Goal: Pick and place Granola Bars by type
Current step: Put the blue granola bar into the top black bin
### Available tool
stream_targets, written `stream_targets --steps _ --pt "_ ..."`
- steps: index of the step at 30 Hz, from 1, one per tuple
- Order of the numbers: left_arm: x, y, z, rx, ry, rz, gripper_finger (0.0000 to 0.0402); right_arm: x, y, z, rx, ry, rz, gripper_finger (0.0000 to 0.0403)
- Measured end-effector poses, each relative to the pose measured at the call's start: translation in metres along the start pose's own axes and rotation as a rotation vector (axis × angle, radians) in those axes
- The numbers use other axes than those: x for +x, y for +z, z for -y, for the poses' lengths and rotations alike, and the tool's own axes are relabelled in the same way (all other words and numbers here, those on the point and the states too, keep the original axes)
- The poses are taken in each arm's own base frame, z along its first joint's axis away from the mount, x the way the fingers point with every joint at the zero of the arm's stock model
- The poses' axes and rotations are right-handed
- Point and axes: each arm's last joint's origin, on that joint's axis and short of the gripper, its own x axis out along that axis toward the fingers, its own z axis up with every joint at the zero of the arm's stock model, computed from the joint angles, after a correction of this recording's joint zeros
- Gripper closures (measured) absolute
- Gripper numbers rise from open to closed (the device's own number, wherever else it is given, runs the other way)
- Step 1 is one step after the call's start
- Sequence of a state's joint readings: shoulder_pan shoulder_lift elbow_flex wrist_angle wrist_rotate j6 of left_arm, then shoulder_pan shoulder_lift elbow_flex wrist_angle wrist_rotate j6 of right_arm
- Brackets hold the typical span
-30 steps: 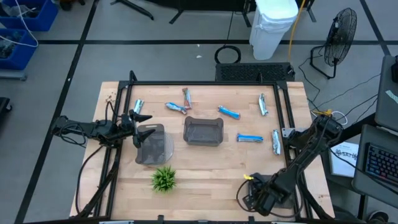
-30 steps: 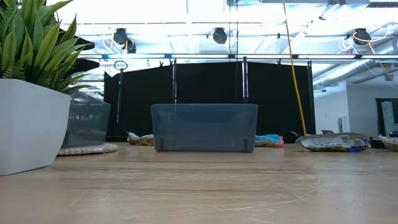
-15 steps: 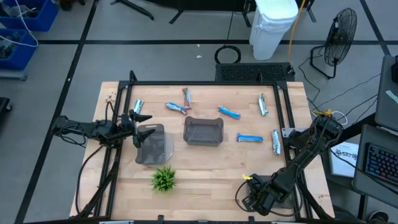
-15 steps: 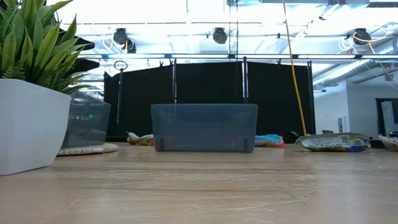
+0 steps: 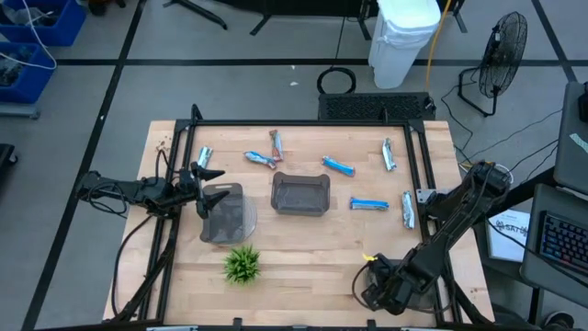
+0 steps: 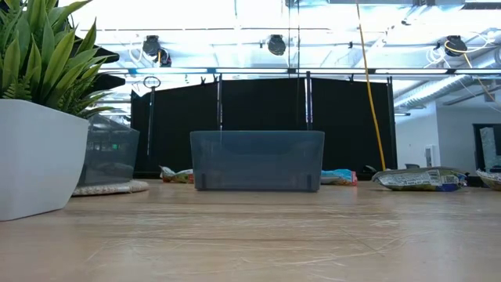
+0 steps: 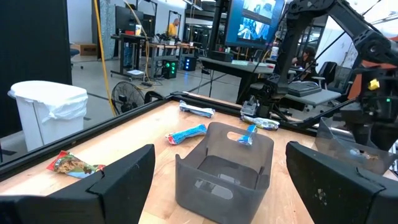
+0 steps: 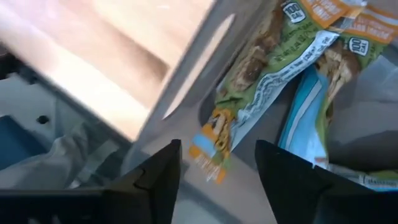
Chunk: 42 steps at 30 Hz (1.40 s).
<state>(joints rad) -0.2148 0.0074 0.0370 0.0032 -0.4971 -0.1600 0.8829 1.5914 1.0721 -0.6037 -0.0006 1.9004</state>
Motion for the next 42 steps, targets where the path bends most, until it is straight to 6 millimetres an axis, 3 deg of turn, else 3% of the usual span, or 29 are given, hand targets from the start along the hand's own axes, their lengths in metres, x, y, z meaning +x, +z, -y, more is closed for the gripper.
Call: stream_targets --steps 8,14,20,29,36,42 --pt "0.0 0.0 0.0 0.0 0.0 0.0 0.0041 -0.051 0.001 0.002 -0.061 0.162 -0.049 0.0202" --pt "0.0 0.0 0.0 0.0 0.0 0.001 0.0041 -0.09 0.015 0.005 -0.143 0.3 -0.048 0.021" --pt "0.0 0.0 0.0 0.0 0.0 0.0 0.0041 -0.117 0.047 0.008 -0.234 0.393 0.042 0.0211" --pt "0.0 0.0 0.0 0.0 0.0 0.0 0.0041 -0.143 0.112 0.014 -0.375 0.429 0.29 0.0211" --pt "0.0 0.0 0.0 0.0 0.0 0.0 0.0041 -0.159 0.154 0.023 -0.626 0.369 0.515 0.0209" --pt "0.0 0.0 0.0 -0.001 0.0 0.0 0.0041 -0.167 0.177 0.035 -0.905 0.266 0.583 0.0207"
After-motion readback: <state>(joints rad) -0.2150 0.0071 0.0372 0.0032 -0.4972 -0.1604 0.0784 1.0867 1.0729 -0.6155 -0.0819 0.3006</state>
